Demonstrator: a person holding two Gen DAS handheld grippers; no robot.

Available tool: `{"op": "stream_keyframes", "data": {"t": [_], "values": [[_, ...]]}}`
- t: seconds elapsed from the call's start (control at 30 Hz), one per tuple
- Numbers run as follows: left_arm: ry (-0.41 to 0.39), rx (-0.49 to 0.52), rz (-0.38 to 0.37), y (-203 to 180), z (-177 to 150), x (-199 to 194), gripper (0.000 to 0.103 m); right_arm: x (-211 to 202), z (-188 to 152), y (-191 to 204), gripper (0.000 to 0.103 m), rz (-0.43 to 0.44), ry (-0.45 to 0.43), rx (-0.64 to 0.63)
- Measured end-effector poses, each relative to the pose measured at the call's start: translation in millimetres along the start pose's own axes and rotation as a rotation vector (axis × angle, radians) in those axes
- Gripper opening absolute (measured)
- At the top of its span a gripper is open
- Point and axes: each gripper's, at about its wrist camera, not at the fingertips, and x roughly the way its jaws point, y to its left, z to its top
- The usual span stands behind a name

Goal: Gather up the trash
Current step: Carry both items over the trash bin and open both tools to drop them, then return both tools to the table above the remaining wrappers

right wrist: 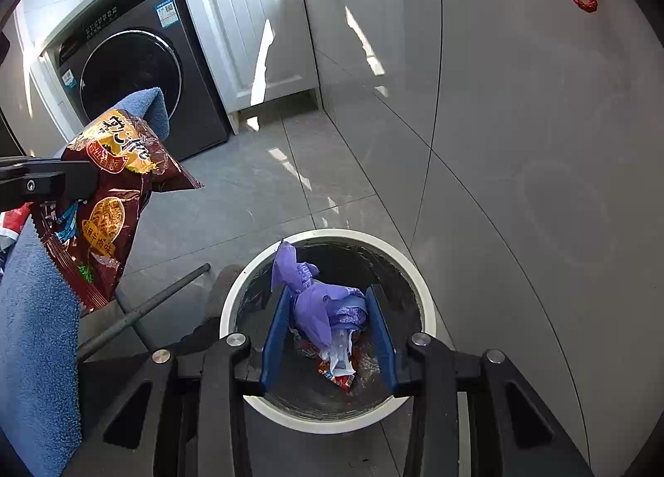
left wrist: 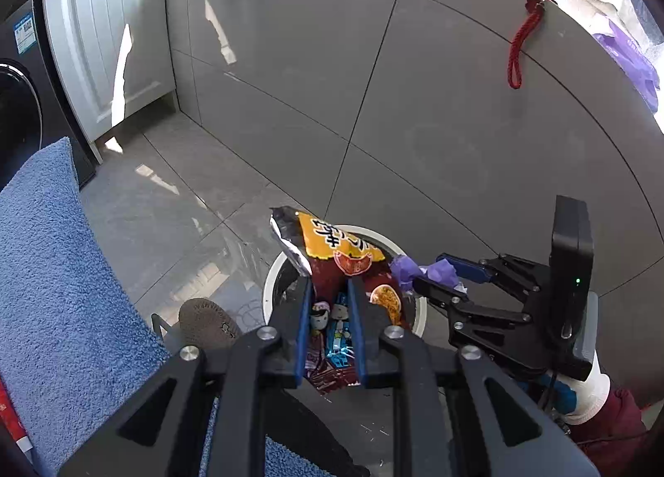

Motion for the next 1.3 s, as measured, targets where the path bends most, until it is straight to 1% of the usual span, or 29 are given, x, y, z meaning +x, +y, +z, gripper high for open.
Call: {"op": "stream_keyframes", "data": {"t": [0.07, 0.13, 0.17, 0.23, 0.3, 0.43, 0.57, 0.77, 0.93, 1.03, 1.2, 1.3], "values": [[0.019, -0.010, -0.014, -2, 5, 16, 0.020, 11, -1, -3, 0.038, -0.012, 0.020, 0.008], [0.040, -0.029, -0.048, -3, 8, 30, 0.024, 20, -2, -7, 0.039, -0.028, 0.039, 0.017], [0.047, -0.039, -0.056, -3, 10, 36, 0.025, 23, -3, -9, 0.041, -0.040, 0.047, 0.021], [0.057, -0.057, -0.067, -2, 10, 45, 0.027, 26, -6, -12, 0.051, -0.061, 0.057, 0.022], [0.063, -0.068, -0.073, -3, 12, 49, 0.028, 24, -8, -11, 0.051, -0.075, 0.059, 0.016], [0.040, -0.073, -0.089, -1, 11, 38, 0.028, 15, -11, -12, 0.051, -0.098, 0.056, 0.011], [-0.011, -0.075, -0.069, 4, 10, 14, 0.028, 1, -9, -7, 0.051, -0.104, 0.031, 0.014], [-0.137, -0.089, -0.009, 16, -9, -54, 0.028, -32, 0, 15, 0.051, -0.092, -0.028, -0.010], [-0.219, -0.117, 0.043, 40, -34, -121, 0.028, -72, 12, 45, 0.051, -0.075, -0.110, -0.046], [-0.271, -0.146, 0.088, 61, -53, -161, 0.028, -98, 21, 70, 0.051, -0.062, -0.167, -0.082], [-0.337, -0.209, 0.135, 102, -94, -217, 0.028, -138, 36, 124, 0.051, -0.031, -0.253, -0.170], [-0.367, -0.256, 0.156, 129, -122, -248, 0.028, -155, 46, 160, 0.051, -0.006, -0.296, -0.230]]}}
